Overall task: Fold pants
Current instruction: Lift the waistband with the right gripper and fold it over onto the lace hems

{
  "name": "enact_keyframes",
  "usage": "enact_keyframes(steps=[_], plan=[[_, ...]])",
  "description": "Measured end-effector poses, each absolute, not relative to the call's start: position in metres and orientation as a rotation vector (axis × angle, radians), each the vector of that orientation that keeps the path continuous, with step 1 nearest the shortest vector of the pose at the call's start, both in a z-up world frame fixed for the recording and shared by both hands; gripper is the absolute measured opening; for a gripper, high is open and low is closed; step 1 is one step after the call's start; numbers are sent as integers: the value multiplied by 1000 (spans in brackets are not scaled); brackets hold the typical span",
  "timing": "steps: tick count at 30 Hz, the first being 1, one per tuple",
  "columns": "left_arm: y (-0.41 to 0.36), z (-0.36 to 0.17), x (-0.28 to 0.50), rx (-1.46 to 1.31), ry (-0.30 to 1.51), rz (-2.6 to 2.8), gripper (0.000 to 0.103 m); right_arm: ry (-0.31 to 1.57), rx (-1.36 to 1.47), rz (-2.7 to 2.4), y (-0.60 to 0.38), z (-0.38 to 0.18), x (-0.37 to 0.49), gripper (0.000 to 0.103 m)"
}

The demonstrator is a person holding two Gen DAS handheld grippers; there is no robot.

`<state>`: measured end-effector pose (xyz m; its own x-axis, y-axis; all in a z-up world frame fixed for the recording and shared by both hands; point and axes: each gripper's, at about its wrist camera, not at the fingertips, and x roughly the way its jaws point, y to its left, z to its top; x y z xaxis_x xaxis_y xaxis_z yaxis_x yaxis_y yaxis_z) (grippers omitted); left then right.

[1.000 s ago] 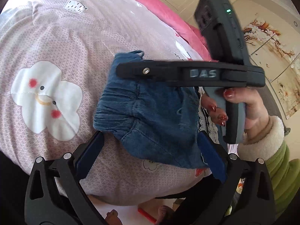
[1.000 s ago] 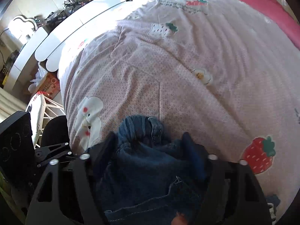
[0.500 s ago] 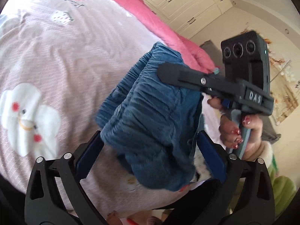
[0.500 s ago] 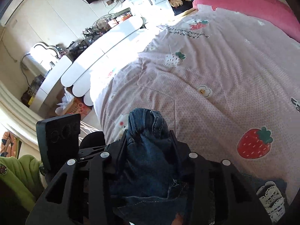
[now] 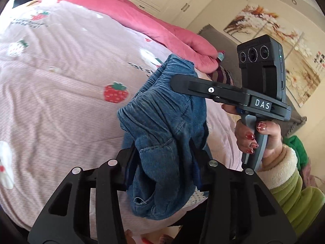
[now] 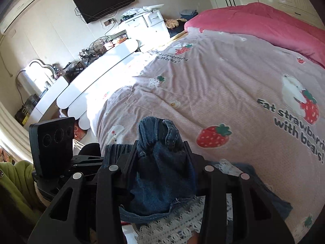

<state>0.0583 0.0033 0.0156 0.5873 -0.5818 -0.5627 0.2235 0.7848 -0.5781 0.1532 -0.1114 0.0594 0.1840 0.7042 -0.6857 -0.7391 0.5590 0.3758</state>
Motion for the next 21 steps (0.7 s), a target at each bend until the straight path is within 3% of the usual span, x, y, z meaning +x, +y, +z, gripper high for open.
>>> enact_keyframes(steps=[5,10,15,21], plan=[[-34,16,69,-426,848,-517,36,944,-17,978,-149,49,154,40],[-55,12,67,-369,873,-522,37,936,15,943,-175,41,151,47],[-70,2,57,-328,882,-539,55,922,112,906,-212,42,143,64],[-88,-1,46,-283,879,-584,67,921,148,858,-241,45,121,70]])
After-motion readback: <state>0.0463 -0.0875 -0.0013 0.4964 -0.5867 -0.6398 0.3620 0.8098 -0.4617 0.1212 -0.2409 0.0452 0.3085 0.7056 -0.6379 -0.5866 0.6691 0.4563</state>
